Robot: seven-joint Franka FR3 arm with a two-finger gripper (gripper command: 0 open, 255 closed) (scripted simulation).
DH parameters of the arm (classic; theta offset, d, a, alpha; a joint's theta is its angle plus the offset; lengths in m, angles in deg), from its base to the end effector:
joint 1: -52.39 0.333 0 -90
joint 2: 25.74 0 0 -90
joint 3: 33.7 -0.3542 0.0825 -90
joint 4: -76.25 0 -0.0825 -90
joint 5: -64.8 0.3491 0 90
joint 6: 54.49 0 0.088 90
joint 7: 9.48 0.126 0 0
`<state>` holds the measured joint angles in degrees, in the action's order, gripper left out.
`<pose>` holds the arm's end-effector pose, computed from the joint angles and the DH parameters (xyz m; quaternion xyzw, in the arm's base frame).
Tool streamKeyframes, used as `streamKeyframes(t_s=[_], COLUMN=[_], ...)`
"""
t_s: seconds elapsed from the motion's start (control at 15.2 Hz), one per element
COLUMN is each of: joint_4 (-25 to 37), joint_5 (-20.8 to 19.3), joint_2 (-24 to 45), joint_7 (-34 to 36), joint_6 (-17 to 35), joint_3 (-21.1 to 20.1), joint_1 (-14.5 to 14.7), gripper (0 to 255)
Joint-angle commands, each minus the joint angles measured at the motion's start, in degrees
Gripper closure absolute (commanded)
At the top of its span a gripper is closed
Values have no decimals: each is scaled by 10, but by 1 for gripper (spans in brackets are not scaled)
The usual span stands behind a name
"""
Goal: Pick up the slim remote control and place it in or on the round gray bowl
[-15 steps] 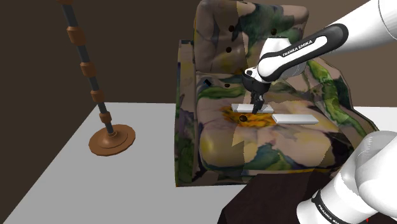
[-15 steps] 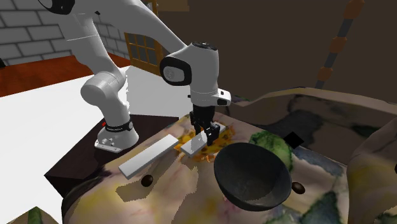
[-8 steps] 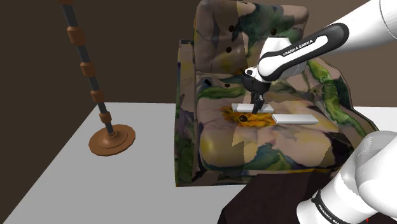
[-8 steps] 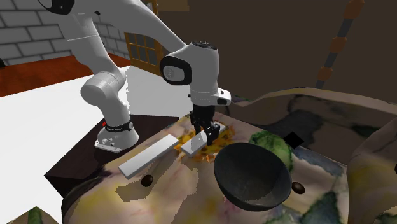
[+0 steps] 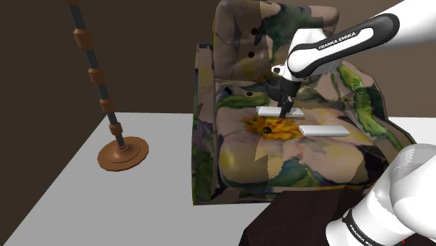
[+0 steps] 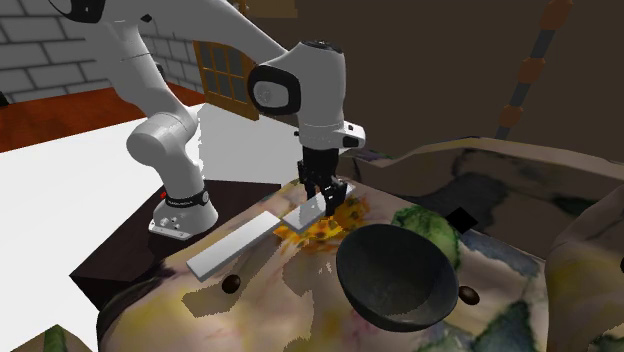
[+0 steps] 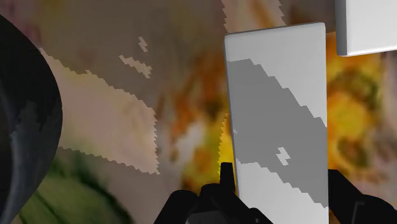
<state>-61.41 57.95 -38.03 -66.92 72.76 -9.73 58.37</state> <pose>0.4075 -0.1433 0.4305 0.9271 0.3746 0.0043 0.0091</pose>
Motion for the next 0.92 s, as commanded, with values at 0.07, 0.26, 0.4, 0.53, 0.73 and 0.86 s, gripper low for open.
streamKeyframes(t_s=[0.07,0.26,0.4,0.53,0.73,0.86], joint_4=[14,28,38,49,65,77], joint_5=[-3,-6,-7,-8,-8,-9], joint_2=[-13,-24,-31,-37,-45,-49], joint_7=[4,6,7,8,10,10], joint_6=[-27,-51,-68,-84,-108,-124], joint_3=[-4,-7,-9,-11,-14,-16], joint_1=[0,0,-1,-1,0,0], gripper=[255,255,255,255,255,255])
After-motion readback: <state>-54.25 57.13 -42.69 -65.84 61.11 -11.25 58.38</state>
